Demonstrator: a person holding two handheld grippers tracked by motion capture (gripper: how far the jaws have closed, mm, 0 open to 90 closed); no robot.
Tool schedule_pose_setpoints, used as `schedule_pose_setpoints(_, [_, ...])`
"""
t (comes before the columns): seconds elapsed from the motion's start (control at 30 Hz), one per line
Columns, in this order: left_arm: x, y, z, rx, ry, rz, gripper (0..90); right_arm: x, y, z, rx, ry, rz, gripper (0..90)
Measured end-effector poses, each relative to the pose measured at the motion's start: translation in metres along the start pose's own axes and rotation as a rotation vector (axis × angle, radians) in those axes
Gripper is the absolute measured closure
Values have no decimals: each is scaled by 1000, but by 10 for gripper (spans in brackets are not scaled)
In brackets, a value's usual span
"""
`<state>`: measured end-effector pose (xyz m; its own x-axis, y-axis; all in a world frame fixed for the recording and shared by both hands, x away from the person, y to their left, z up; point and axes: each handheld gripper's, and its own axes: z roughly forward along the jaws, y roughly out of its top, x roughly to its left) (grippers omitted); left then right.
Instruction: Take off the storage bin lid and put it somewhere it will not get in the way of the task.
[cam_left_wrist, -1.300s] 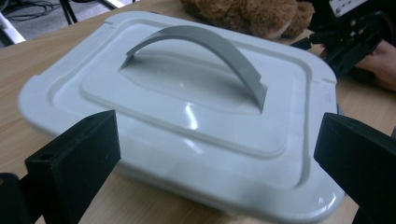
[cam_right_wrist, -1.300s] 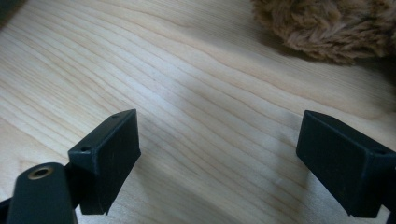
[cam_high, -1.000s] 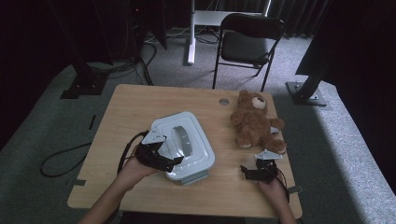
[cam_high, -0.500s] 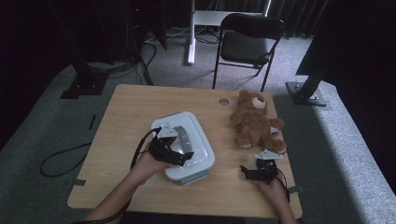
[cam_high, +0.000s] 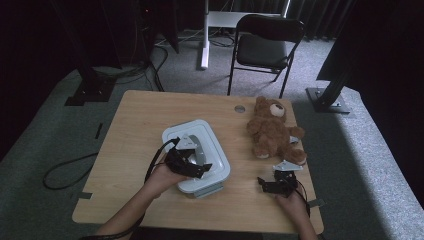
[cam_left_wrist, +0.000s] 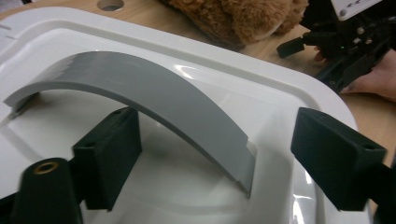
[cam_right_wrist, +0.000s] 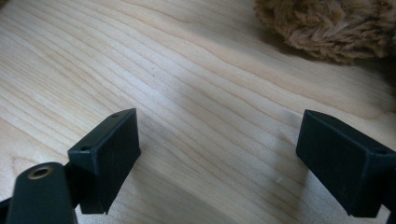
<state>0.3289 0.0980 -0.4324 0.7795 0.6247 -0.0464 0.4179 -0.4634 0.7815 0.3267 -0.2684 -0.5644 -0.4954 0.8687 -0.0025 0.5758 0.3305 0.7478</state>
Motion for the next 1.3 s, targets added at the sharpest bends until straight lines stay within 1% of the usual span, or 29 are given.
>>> schedule_pose_setpoints(0.07, [1,-1,-1,-8,0,-5,252,0,0,0,0,0,0,125])
schedule_pose_setpoints(0.1, [1,-1,-1,-16,4,-7,265,0,0,0,0,0,0,124])
schedule_pose_setpoints(0.13, [2,-1,-1,-20,5,-7,326,0,0,0,0,0,-1,125])
schedule_pose_setpoints(0.17, [3,-2,-1,-27,-4,-22,349,0,0,0,0,0,-1,125])
schedule_pose_setpoints(0.2, [4,-2,-1,-32,0,-28,359,0,0,0,0,0,-1,125])
schedule_pose_setpoints(0.23, [4,-2,-1,-39,-3,-26,401,0,0,0,0,0,0,125])
schedule_pose_setpoints(0.27, [5,-3,-1,-44,-7,-32,447,0,0,0,0,0,0,125])
schedule_pose_setpoints(0.3, [4,-4,-1,-49,0,-25,468,0,0,0,0,0,0,125])
schedule_pose_setpoints(0.33, [4,-4,-1,-49,0,-25,528,0,0,0,0,0,0,125])
schedule_pose_setpoints(0.37, [1,-4,-1,-45,4,4,528,0,0,0,0,0,0,125])
schedule_pose_setpoints(0.4, [0,-4,-1,-48,13,6,558,0,0,0,0,0,-1,125])
schedule_pose_setpoints(0.63, [-2,-5,-2,-52,16,-22,589,0,0,0,-1,-1,-2,125])
schedule_pose_setpoints(0.7, [-2,-6,-2,-60,16,-29,597,0,0,0,-1,-1,-1,126])
schedule_pose_setpoints(0.9, [-5,-4,-9,-92,13,-18,633,0,0,0,-1,-1,1,129])
schedule_pose_setpoints(0.97, [-5,-3,-13,-106,-7,-26,654,0,0,0,-1,-2,1,129])
schedule_pose_setpoints(1.07, [-5,-2,-19,-142,-55,-55,707,0,0,0,-2,-2,1,129])
schedule_pose_setpoints(1.2, [-5,-2,-29,-182,-96,-79,751,0,0,0,-2,-2,1,129])
schedule_pose_setpoints(1.27, [-7,-1,-36,-201,-119,-77,776,0,0,0,-2,-1,1,129])
schedule_pose_setpoints(1.3, [-9,0,-38,-206,-117,-68,787,0,0,0,-2,-2,1,130])
